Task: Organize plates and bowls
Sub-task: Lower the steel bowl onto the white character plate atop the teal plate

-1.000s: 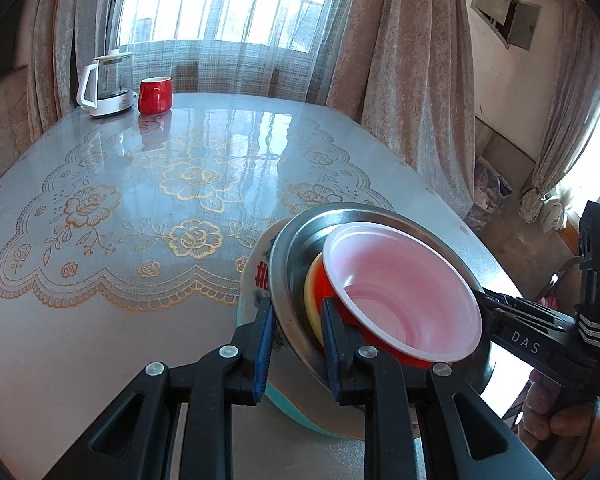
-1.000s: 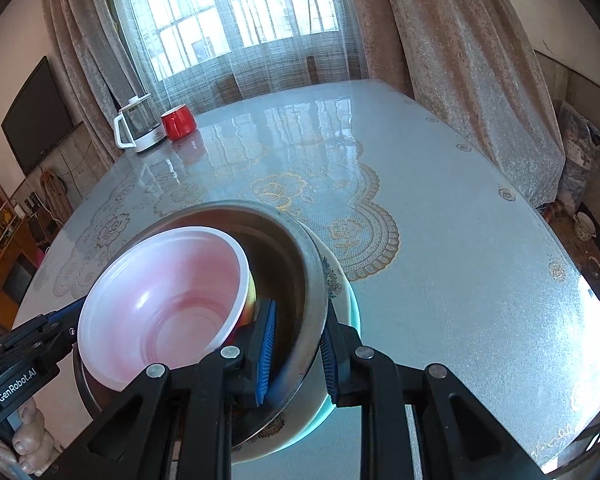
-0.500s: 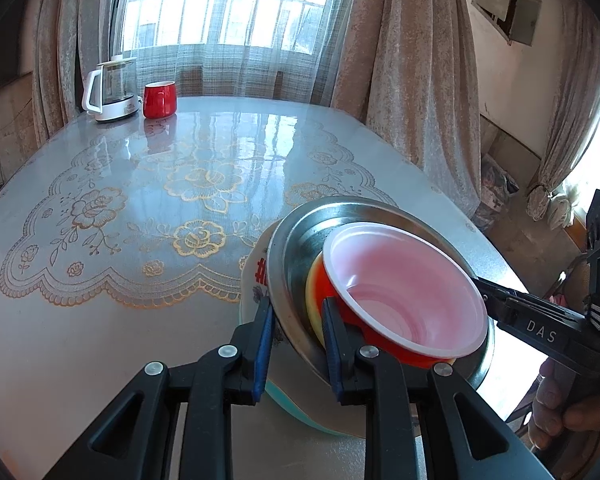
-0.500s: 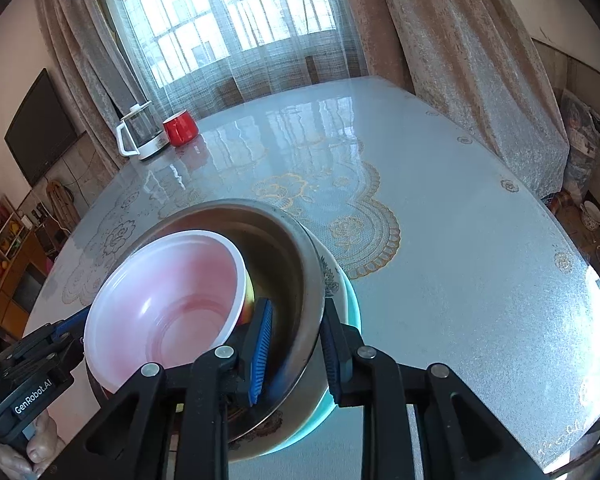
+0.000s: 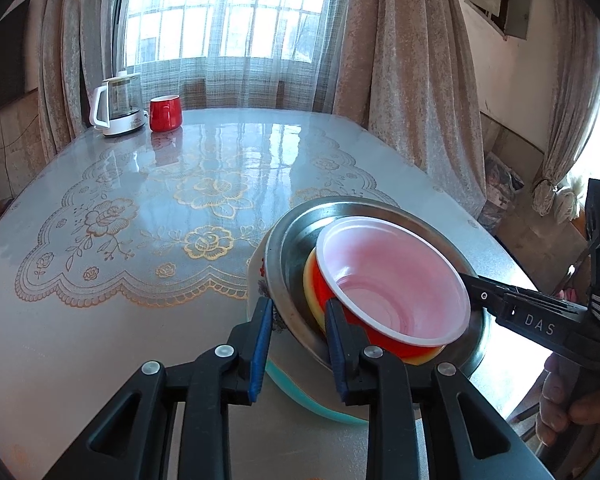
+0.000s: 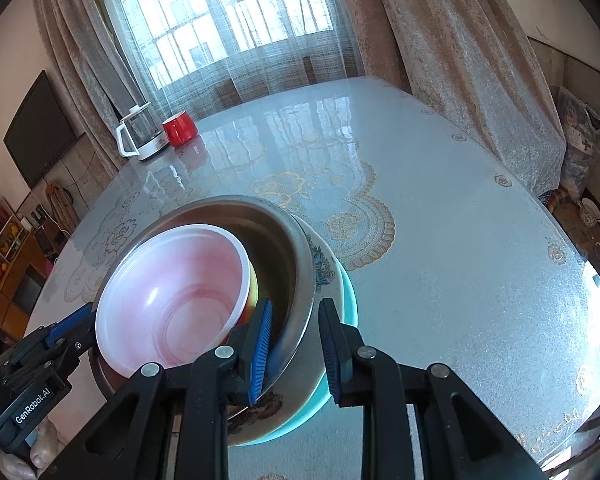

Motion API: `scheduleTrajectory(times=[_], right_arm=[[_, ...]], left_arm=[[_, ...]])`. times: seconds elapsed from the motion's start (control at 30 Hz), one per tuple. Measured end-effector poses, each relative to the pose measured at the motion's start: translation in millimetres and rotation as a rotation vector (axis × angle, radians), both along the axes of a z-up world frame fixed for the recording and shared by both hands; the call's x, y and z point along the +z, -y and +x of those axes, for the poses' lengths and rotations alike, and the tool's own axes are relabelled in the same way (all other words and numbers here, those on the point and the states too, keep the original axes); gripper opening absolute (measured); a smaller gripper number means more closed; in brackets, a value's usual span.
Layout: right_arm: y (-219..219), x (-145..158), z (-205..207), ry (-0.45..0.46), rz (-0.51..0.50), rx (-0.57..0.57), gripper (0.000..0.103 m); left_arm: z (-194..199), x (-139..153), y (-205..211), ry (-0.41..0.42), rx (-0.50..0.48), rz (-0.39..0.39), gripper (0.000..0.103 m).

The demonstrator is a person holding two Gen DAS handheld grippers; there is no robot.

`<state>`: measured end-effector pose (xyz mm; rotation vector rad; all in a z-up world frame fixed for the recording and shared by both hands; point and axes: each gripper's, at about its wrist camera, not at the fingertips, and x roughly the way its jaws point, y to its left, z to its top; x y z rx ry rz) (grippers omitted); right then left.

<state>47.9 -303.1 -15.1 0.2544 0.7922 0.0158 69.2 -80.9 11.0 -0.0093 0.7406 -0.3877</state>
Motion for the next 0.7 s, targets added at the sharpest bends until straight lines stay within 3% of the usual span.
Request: scheduleTrajectory(times=[0.17, 0.7], right_arm=[[-0.5, 0.7, -2.0, 0.014, -0.019, -0.013, 0.019], [2.8, 0.7, -0.8, 0.005, 0.003, -0.016, 0.019]], left_arm=[[-3.2, 0.4, 2.7, 0.014, -0.009, 0.015, 0.026], [-3.3, 0.8, 4.3, 0.020, -0.006, 0.021, 0.026]])
